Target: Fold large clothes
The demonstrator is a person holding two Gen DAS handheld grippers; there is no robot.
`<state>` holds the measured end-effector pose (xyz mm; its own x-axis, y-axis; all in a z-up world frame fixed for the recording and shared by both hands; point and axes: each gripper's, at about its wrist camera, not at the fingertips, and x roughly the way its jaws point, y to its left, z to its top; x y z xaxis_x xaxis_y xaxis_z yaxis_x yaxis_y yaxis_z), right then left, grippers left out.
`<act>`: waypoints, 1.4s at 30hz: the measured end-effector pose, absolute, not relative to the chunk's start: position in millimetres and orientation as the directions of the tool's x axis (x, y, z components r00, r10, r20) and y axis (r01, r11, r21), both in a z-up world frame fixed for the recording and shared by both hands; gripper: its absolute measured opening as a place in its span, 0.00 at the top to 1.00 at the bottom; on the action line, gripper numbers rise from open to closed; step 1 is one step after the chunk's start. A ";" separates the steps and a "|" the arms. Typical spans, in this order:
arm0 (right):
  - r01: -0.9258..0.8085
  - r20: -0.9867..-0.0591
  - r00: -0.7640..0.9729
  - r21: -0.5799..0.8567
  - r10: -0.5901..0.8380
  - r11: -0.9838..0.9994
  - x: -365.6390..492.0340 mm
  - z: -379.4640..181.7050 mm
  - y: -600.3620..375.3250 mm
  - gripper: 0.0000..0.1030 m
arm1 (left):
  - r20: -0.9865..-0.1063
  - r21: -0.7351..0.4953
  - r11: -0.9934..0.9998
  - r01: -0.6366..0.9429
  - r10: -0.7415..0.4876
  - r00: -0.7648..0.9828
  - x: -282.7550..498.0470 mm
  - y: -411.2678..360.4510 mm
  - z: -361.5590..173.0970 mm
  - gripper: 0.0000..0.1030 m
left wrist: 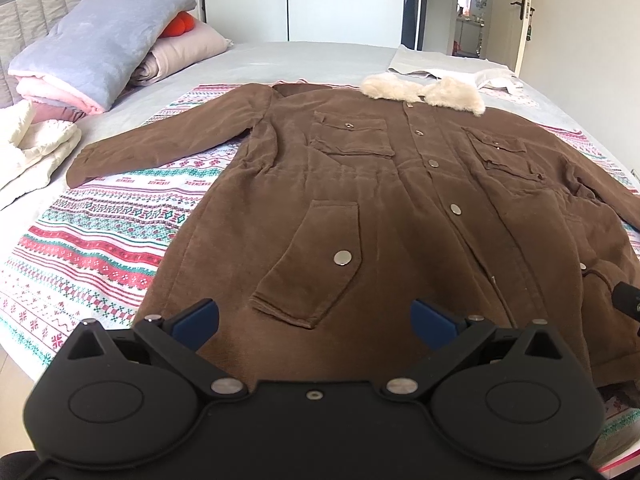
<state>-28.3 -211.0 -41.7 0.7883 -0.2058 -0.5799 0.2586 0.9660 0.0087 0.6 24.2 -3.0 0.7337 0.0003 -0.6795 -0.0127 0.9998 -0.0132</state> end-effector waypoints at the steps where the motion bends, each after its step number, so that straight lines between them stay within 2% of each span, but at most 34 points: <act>1: 0.259 -0.581 0.787 0.005 -0.208 0.966 -27.8 -42.5 -210.5 0.00 | -0.677 -0.015 1.000 -0.017 0.002 0.736 0.2 25.7 -3.1 0.00; 11: 0.273 -0.578 0.776 -0.053 -0.253 0.960 -25.5 -47.6 -210.9 0.00 | -0.634 -0.056 0.997 -0.056 0.008 0.774 -2.5 42.4 -3.8 0.00; 16: 0.271 -0.542 0.787 -0.122 -0.293 0.955 -31.4 -52.0 -213.8 0.00 | -0.588 -0.005 1.000 -0.015 0.009 0.809 -10.1 49.8 -5.6 0.00; 20: 0.249 -0.538 0.792 -0.149 -0.289 0.957 -38.0 -54.3 -224.0 0.00 | -0.592 -0.025 1.000 -0.013 -0.004 0.806 -11.1 67.0 -6.3 0.00; 24: 0.288 -0.550 0.787 -0.074 -0.280 0.955 -48.7 -47.4 -255.9 0.00 | -0.625 -0.173 0.985 -0.006 -0.105 0.774 -8.4 107.8 -1.7 0.00; 28: 0.300 -0.587 0.782 0.056 -0.212 0.952 -59.0 -41.3 -297.5 0.00 | -0.618 -0.308 0.951 -0.039 -0.169 0.768 -9.9 154.1 -1.4 0.00; 33: 0.274 -0.593 0.791 0.124 -0.150 0.954 -64.0 -44.8 -310.5 0.00 | -0.653 -0.343 0.934 -0.102 -0.159 0.741 -8.9 192.8 -14.5 0.00; 38: 0.300 -0.611 0.783 0.207 -0.116 0.931 -65.1 -51.3 -326.0 0.00 | -0.658 -0.473 0.876 -0.090 -0.283 0.698 -13.2 211.6 -35.4 0.02; 40: 0.302 -0.602 0.792 0.246 -0.099 0.921 -74.0 -49.9 -334.6 0.00 | -0.656 -0.487 0.871 -0.063 -0.317 0.685 -13.9 208.5 -39.5 0.02; 42: 0.297 -0.603 0.793 0.264 -0.083 0.918 -83.0 -49.8 -340.1 0.00 | -0.658 -0.509 0.860 -0.028 -0.367 0.657 -12.7 203.9 -43.9 0.09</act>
